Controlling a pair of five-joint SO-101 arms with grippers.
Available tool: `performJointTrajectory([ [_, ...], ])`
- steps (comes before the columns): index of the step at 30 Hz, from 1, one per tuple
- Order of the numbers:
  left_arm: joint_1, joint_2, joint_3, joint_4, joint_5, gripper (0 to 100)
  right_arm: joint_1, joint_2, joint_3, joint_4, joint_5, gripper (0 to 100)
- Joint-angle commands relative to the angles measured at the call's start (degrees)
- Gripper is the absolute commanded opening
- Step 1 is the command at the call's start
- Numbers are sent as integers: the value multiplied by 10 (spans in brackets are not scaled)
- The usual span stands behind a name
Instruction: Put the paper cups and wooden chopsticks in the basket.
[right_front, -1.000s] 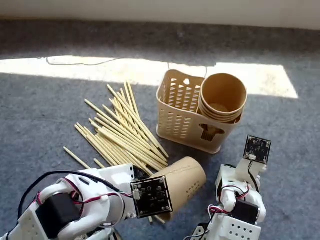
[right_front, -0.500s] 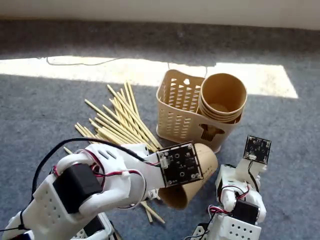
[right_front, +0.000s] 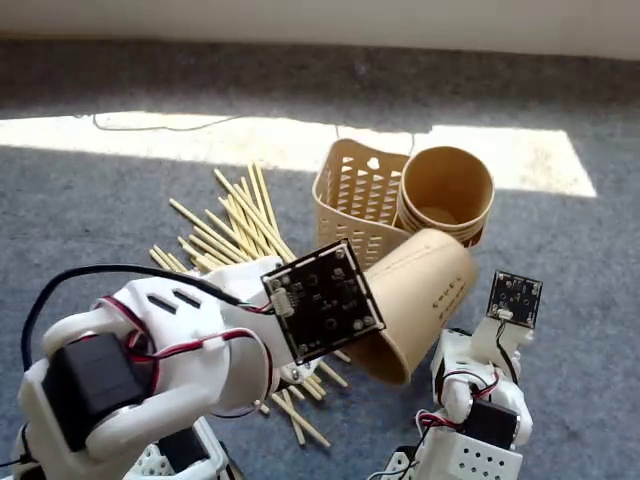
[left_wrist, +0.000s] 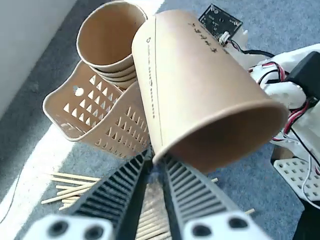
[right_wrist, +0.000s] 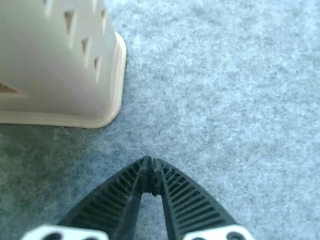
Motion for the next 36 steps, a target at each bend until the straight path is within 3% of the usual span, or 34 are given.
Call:
performJointTrajectory([
  [1,-7,3,-40,-26,30,6,5,-4,62,-13,-3,19],
  [8,-12,4,2,-143,35,6,5,-4,62,-13,-3,19],
  [13,-59,5,38,-209,38,6,5,-4,62,-13,-3,19],
  [19,-77,23,70,-242,38,6,5,-4,62,-13,-3,19],
  [26,-88,147,-11,-236,40,6,5,-4,62,-13,-3,19],
  [36,-88,282,-213,-77,72,6,5,-4,62,-13,-3,19],
])
